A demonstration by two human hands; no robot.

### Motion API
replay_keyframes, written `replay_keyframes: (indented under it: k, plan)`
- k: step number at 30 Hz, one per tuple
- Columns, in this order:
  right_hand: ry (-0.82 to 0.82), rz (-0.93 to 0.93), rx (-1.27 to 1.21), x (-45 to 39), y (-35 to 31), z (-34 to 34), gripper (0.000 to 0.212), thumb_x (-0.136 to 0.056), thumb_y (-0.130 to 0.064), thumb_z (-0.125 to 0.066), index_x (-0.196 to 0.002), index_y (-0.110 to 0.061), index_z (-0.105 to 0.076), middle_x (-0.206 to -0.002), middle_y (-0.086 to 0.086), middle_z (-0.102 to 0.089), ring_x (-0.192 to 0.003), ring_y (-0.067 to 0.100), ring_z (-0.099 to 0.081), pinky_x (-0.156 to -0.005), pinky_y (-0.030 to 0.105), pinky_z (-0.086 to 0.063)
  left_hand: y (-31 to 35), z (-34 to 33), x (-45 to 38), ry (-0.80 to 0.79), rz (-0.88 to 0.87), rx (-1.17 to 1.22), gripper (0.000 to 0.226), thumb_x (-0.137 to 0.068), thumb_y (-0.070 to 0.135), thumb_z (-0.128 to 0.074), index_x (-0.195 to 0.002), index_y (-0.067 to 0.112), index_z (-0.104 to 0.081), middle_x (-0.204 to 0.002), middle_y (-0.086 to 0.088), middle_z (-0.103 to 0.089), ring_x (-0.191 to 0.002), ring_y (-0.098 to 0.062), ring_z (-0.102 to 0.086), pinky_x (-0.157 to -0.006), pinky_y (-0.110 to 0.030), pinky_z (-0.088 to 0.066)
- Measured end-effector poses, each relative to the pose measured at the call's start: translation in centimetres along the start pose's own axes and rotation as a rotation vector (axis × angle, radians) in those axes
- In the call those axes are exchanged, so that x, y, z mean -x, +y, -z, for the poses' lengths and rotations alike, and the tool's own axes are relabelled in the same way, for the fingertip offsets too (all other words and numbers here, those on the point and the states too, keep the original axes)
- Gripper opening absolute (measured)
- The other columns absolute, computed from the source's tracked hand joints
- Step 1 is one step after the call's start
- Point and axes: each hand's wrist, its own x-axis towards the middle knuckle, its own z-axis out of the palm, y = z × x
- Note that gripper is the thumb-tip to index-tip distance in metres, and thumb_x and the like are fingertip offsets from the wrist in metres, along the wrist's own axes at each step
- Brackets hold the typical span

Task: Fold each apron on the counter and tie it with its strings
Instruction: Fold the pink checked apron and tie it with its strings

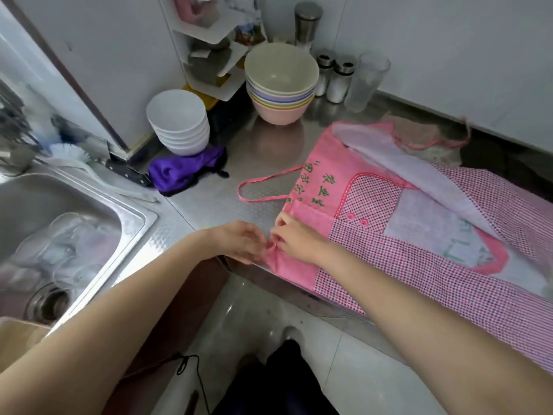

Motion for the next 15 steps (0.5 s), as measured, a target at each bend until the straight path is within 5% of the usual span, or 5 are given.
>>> replay_keyframes:
  k: [5,8,11,15]
  plan:
    - [0.154,-0.029,-0.055,0.8,-0.4,-0.7,0.007,-0.091,-0.012,-0.055,-0.097,-0.010,-0.056,-0.122,0.003,-0.037,-0.103,0.018,-0.049,-0.089,0.037,-0.049,-1.1,-1.4,-0.5,-0.013,0.049,-0.058,0.017,-0.085,0.003,-0.063,-0.097,0.012,-0.056,-0.082,-0.001,-0.061,-0.069,-0.007,-0.062,-0.061,-0.016,-0.056]
    - [0.224,-0.143,0.027,1.3,-0.3,-1.2,0.032,-0.089,-0.021,-0.059,-0.118,-0.012,-0.048,-0.138,0.007,-0.025,-0.124,0.026,-0.036,-0.099,0.040,-0.044,-1.7,-1.6,-1.0,0.062,0.110,-0.039,0.013,-0.086,0.007,-0.064,-0.085,0.016,-0.056,-0.076,-0.001,-0.062,-0.053,-0.001,-0.064,-0.052,-0.014,-0.053]
    - [0.040,-0.365,0.111,2.1,0.5,-1.8,0.080,-0.084,-0.049,-0.060,-0.147,-0.022,-0.018,-0.155,0.006,0.001,-0.141,0.040,-0.002,-0.110,0.062,-0.014,-1.9,-1.2,-1.1,0.170,0.180,0.013,0.013,-0.086,0.007,-0.064,-0.080,0.015,-0.055,-0.065,-0.004,-0.066,-0.043,-0.004,-0.062,-0.044,-0.014,-0.050]
    - [-0.026,-0.411,0.078,2.4,1.3,-2.1,0.090,-0.083,-0.061,-0.053,-0.149,-0.036,0.003,-0.155,0.001,0.024,-0.139,0.042,0.021,-0.106,0.069,0.001,-0.8,-1.0,-1.0,0.215,0.202,-0.145,0.016,-0.084,0.005,-0.065,-0.074,0.014,-0.057,-0.054,-0.001,-0.064,-0.040,-0.004,-0.060,-0.039,-0.013,-0.047]
